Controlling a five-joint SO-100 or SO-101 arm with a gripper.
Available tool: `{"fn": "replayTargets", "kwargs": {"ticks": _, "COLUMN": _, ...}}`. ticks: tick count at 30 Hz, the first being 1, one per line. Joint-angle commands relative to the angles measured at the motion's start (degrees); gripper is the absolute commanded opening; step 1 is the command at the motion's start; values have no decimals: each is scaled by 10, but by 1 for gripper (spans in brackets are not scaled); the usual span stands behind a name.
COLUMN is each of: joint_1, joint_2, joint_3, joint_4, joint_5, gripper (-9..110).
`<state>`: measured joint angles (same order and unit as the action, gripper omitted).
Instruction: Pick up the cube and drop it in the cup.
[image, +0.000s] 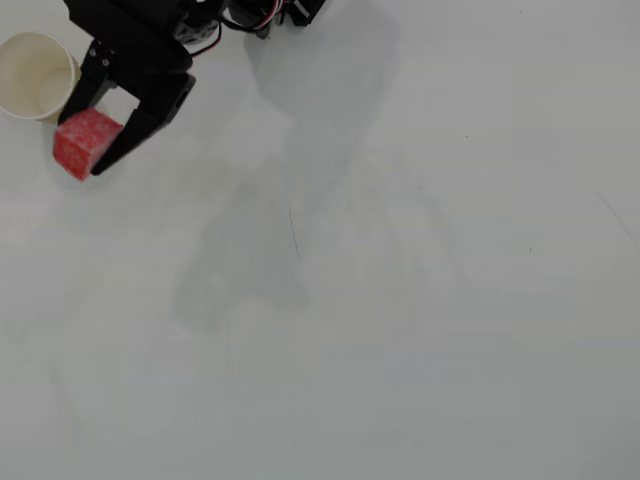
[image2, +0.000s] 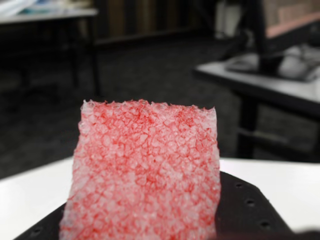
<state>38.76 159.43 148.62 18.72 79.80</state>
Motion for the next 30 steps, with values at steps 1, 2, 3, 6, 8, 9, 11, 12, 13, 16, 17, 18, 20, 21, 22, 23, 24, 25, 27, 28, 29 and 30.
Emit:
{"fn": "replayTargets", "kwargs": {"ticks": 1, "joint_1": 24, "joint_2": 40, "joint_3": -13, "joint_4": 4, "joint_5": -8, "gripper": 0}}
{"fn": "replayTargets", "kwargs": {"ticks": 2, "joint_1": 32, "joint_2": 42, "joint_3": -13, "joint_4": 4, "joint_5": -8, "gripper": 0}}
{"fn": "replayTargets", "kwargs": {"ticks": 3, "joint_1": 43, "joint_2": 44, "joint_3": -14, "joint_4": 5, "joint_5": -8, "gripper": 0}}
{"fn": "replayTargets", "kwargs": {"ticks": 6, "joint_1": 91, "joint_2": 52, "joint_3": -17, "joint_4": 18, "joint_5": -8, "gripper": 0}}
{"fn": "replayTargets", "kwargs": {"ticks": 8, "joint_1": 128, "joint_2": 60, "joint_3": -11, "joint_4": 25, "joint_5": -8, "gripper": 0}}
{"fn": "replayTargets", "kwargs": {"ticks": 9, "joint_1": 147, "joint_2": 62, "joint_3": -11, "joint_4": 37, "joint_5": -8, "gripper": 0}}
{"fn": "replayTargets", "kwargs": {"ticks": 11, "joint_1": 179, "joint_2": 69, "joint_3": -4, "joint_4": 44, "joint_5": -8, "gripper": 0}}
{"fn": "replayTargets", "kwargs": {"ticks": 12, "joint_1": 192, "joint_2": 70, "joint_3": -2, "joint_4": 44, "joint_5": -8, "gripper": 0}}
{"fn": "replayTargets", "kwargs": {"ticks": 13, "joint_1": 205, "joint_2": 71, "joint_3": 2, "joint_4": 44, "joint_5": -8, "gripper": 0}}
{"fn": "replayTargets", "kwargs": {"ticks": 16, "joint_1": 231, "joint_2": 69, "joint_3": 17, "joint_4": 37, "joint_5": -8, "gripper": 0}}
{"fn": "replayTargets", "kwargs": {"ticks": 17, "joint_1": 238, "joint_2": 67, "joint_3": 24, "joint_4": 35, "joint_5": -8, "gripper": 0}}
{"fn": "replayTargets", "kwargs": {"ticks": 18, "joint_1": 245, "joint_2": 66, "joint_3": 29, "joint_4": 35, "joint_5": -8, "gripper": 0}}
{"fn": "replayTargets", "kwargs": {"ticks": 20, "joint_1": 254, "joint_2": 66, "joint_3": 40, "joint_4": 34, "joint_5": -8, "gripper": 0}}
{"fn": "replayTargets", "kwargs": {"ticks": 21, "joint_1": 258, "joint_2": 66, "joint_3": 47, "joint_4": 34, "joint_5": -8, "gripper": 0}}
{"fn": "replayTargets", "kwargs": {"ticks": 22, "joint_1": 259, "joint_2": 69, "joint_3": 55, "joint_4": 28, "joint_5": -8, "gripper": 0}}
{"fn": "replayTargets", "kwargs": {"ticks": 23, "joint_1": 260, "joint_2": 72, "joint_3": 66, "joint_4": 18, "joint_5": -8, "gripper": 0}}
{"fn": "replayTargets", "kwargs": {"ticks": 24, "joint_1": 260, "joint_2": 76, "joint_3": 74, "joint_4": 15, "joint_5": -8, "gripper": 0}}
{"fn": "replayTargets", "kwargs": {"ticks": 25, "joint_1": 261, "joint_2": 80, "joint_3": 82, "joint_4": 11, "joint_5": -8, "gripper": 0}}
{"fn": "replayTargets", "kwargs": {"ticks": 27, "joint_1": 263, "joint_2": 84, "joint_3": 91, "joint_4": 11, "joint_5": -8, "gripper": 0}}
{"fn": "replayTargets", "kwargs": {"ticks": 28, "joint_1": 265, "joint_2": 85, "joint_3": 94, "joint_4": 11, "joint_5": -8, "gripper": 0}}
{"fn": "replayTargets", "kwargs": {"ticks": 29, "joint_1": 266, "joint_2": 85, "joint_3": 97, "joint_4": 11, "joint_5": -8, "gripper": 0}}
{"fn": "replayTargets", "kwargs": {"ticks": 30, "joint_1": 268, "joint_2": 85, "joint_3": 98, "joint_4": 12, "joint_5": -8, "gripper": 0}}
